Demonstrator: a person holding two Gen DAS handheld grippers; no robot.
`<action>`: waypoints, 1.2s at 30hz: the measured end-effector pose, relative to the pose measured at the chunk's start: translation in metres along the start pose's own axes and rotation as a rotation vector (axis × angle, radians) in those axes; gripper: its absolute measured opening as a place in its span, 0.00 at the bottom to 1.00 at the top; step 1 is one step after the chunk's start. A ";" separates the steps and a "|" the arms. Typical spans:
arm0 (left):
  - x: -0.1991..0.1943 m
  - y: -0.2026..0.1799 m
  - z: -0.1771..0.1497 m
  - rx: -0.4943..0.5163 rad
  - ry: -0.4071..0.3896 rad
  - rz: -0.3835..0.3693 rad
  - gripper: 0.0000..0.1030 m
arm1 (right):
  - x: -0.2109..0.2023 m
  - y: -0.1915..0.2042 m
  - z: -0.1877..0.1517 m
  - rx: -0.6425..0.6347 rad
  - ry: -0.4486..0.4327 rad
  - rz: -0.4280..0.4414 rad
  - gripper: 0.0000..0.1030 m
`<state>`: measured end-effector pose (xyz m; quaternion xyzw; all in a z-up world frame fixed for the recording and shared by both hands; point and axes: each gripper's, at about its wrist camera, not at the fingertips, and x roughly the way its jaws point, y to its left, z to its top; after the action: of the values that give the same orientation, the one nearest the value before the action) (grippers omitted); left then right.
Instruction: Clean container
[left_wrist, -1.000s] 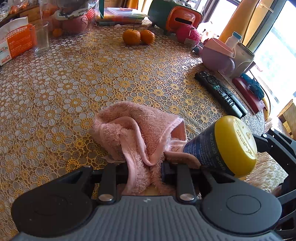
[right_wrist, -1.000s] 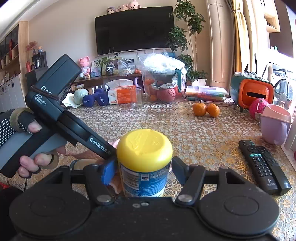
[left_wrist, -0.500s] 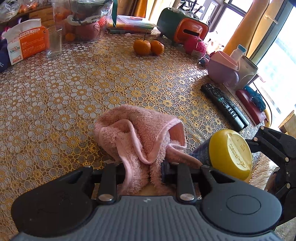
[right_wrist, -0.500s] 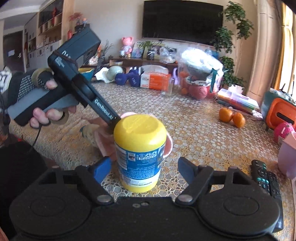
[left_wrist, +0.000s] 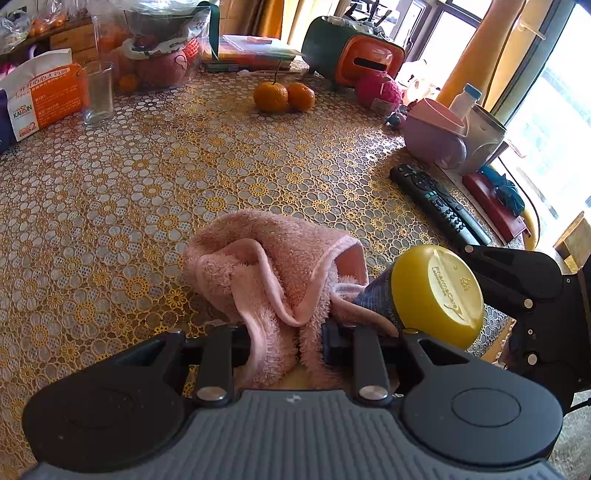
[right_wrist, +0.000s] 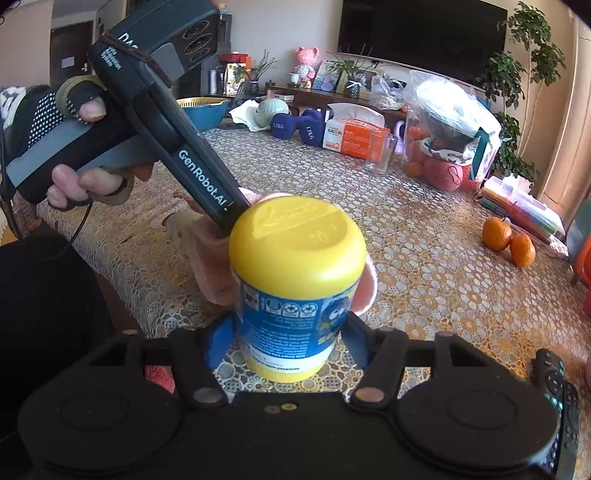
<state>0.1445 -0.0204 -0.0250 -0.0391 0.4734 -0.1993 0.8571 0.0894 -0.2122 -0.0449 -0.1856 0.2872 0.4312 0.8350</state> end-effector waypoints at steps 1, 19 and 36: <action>-0.003 -0.001 0.000 -0.002 -0.013 0.004 0.25 | 0.000 0.001 0.000 0.016 -0.001 -0.017 0.60; -0.086 -0.070 0.007 0.169 -0.255 0.071 0.25 | 0.017 0.053 0.028 0.279 0.026 -0.374 0.60; -0.062 -0.033 0.010 0.078 -0.217 0.082 0.26 | 0.026 0.047 0.029 0.367 0.034 -0.426 0.60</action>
<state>0.1133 -0.0283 0.0386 -0.0076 0.3709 -0.1771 0.9116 0.0716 -0.1538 -0.0426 -0.0949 0.3291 0.1835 0.9214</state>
